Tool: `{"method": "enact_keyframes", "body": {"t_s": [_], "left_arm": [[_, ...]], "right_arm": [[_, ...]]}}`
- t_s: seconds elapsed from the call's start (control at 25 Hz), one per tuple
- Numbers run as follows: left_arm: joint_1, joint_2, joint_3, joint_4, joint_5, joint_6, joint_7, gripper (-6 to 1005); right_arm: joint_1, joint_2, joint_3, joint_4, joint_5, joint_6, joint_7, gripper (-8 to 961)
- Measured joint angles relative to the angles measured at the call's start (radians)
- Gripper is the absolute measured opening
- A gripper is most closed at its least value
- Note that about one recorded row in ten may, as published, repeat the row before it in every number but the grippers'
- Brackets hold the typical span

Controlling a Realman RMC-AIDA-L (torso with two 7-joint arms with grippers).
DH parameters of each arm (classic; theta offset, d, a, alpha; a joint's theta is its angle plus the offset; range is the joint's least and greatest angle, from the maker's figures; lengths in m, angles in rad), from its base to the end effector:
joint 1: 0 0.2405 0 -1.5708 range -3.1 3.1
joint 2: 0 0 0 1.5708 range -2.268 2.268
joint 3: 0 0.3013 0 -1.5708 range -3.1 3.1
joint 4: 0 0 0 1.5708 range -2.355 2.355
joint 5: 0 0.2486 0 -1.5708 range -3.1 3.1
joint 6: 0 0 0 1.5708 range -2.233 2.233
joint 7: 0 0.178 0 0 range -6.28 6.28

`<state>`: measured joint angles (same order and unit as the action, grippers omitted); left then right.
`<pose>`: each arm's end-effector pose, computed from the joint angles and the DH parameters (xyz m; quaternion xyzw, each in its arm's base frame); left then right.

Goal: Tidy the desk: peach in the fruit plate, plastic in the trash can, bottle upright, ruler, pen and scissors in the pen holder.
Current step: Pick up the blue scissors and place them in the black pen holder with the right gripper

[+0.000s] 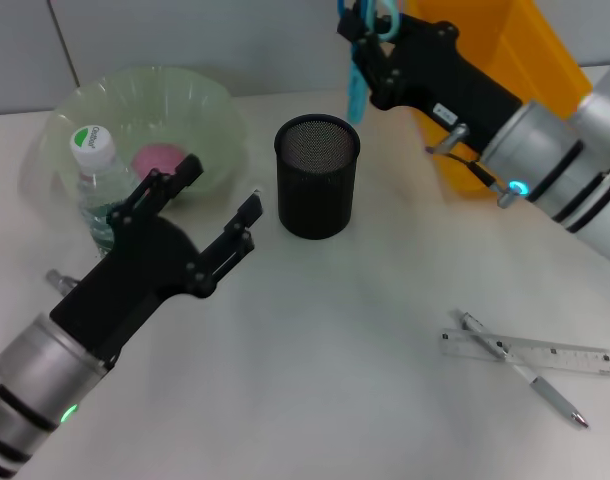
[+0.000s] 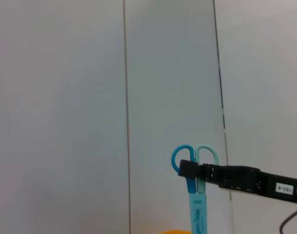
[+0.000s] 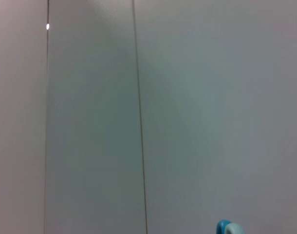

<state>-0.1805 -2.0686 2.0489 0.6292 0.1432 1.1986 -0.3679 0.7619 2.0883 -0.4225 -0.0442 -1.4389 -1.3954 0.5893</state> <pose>-0.2689 0.3242 -0.1249 -0.8227 -0.0980 -0.4206 0.3697 0.2311 0.4596 -0.0801 -0.8049 0.1157 0.4536 0.3647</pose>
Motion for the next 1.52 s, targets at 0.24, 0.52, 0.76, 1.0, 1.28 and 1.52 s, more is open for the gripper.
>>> {"method": "enact_keyframes", "body": {"t_s": [0.24, 0.52, 0.76, 1.0, 1.28, 1.52], "left_arm": [[-0.008, 0.0, 0.0, -0.029, -0.001, 0.009, 0.001, 738], [-0.018, -0.001, 0.0, -0.032, 0.001, 0.01, 0.001, 737], [-0.018, -0.001, 0.0, -0.033, 0.001, 0.012, 0.001, 737], [-0.02, -0.001, 0.0, -0.034, 0.001, 0.012, 0.001, 737], [-0.021, -0.002, 0.0, -0.034, 0.001, 0.012, 0.001, 738], [-0.02, -0.002, 0.001, -0.034, 0.001, 0.012, 0.001, 738]], "right_arm": [[0.038, 0.002, -0.001, 0.024, 0.0, 0.092, -0.042, 89], [0.073, 0.002, -0.011, 0.045, -0.002, 0.144, -0.089, 89], [0.092, 0.003, -0.009, 0.07, -0.002, 0.185, -0.122, 89], [0.103, 0.003, -0.007, 0.074, -0.002, 0.239, -0.121, 89], [0.107, 0.004, -0.001, 0.084, 0.002, 0.274, -0.115, 96], [0.108, 0.004, -0.004, 0.099, 0.002, 0.277, -0.093, 132]]}}
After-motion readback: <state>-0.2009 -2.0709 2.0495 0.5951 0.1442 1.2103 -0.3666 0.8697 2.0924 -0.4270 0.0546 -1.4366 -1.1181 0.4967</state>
